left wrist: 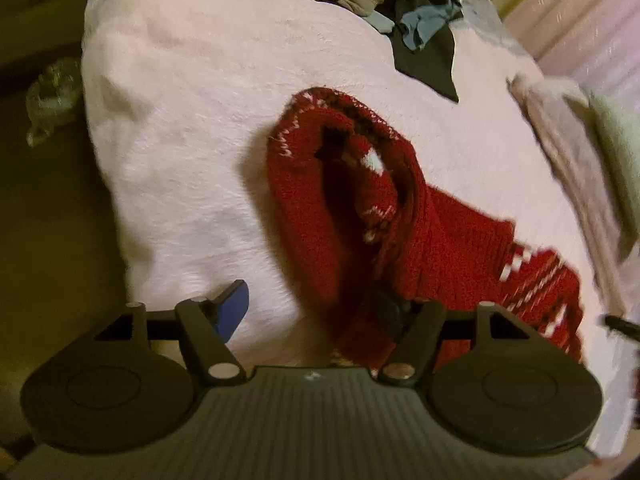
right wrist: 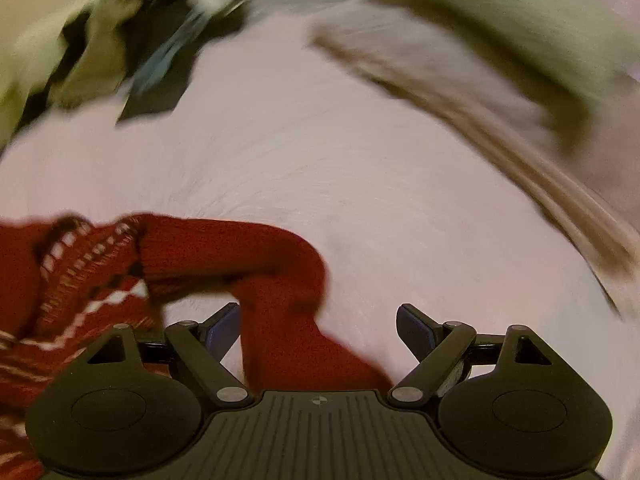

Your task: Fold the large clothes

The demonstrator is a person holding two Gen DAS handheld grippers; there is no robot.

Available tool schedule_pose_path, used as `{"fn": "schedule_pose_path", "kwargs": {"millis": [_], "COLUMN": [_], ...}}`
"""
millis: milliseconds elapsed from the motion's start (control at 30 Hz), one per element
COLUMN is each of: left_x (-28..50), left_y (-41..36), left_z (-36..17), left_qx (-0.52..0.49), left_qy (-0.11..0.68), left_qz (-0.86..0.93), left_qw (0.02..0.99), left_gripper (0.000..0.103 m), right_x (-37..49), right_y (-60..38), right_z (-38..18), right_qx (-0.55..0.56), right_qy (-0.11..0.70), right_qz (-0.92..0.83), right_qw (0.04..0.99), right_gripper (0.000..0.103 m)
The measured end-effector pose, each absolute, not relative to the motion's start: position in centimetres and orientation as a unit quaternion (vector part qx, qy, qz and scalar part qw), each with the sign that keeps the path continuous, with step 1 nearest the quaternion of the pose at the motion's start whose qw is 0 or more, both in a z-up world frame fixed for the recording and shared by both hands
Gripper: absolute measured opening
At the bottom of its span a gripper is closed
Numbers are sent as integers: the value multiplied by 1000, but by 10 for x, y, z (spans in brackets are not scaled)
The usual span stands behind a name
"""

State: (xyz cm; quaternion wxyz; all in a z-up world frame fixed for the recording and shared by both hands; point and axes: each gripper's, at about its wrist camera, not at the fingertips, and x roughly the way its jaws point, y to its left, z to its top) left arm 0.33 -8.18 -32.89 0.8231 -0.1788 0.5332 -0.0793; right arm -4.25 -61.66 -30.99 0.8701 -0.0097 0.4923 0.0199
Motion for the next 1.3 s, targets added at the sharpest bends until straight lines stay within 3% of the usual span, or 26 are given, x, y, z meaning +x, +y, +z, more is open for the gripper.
{"fn": "schedule_pose_path", "kwargs": {"millis": [67, 100, 133, 167, 200, 433, 667, 733, 767, 800, 833, 1000, 1233, 1267, 1300], "left_x": [18, 28, 34, 43, 51, 99, 141, 141, 140, 141, 140, 134, 78, 72, 71], "left_y": [-88, -94, -98, -104, -108, -195, -367, -429, -450, -472, -484, -472, -442, -443, -443], "left_z": [-340, -344, -346, -348, -346, -263, -169, -164, -166, -171, -177, -247, -370, -379, -388], "left_qx": [-185, -176, -169, -157, -144, 3, 74, 109, 119, 131, 137, 162, 117, 111, 107], "left_qy": [530, 526, 526, 530, 533, 473, 388, 374, 364, 363, 365, 440, 594, 604, 611], "left_qz": [-73, -65, -64, -66, -73, -231, -425, -458, -462, -460, -460, -455, -452, -450, -447], "left_qw": [824, 829, 831, 831, 831, 850, 814, 799, 800, 800, 798, 757, 656, 648, 645], "left_gripper": [63, 56, 49, 24, 12, 8, 10, 18, 31, 48, 52, 58, 54, 26, 13], "right_x": [-10, 2, 10, 13, 13, -102, -252, -279, -292, -304, -317, -388, -405, -404, -403], "right_y": [-607, -604, -603, -603, -608, -685, -760, -781, -792, -806, -818, -808, -718, -707, -697], "right_z": [-345, -362, -375, -384, -386, -286, -157, -146, -149, -156, -166, -220, -310, -321, -326], "right_qx": [-23, -20, -8, 20, 55, 160, 124, 95, 97, 113, 134, 238, 392, 408, 423], "right_qy": [510, 521, 528, 527, 526, 360, 232, 240, 254, 281, 307, 348, 362, 363, 363], "right_qz": [36, 36, 36, 54, 65, -36, -246, -329, -363, -391, -424, -462, -447, -447, -448], "right_qw": [859, 852, 848, 848, 846, 919, 933, 908, 891, 869, 841, 780, 718, 708, 699], "right_gripper": [82, 81, 60, 36, 12, 10, 10, 12, 15, 27, 38, 50, 52, 52, 52]}}
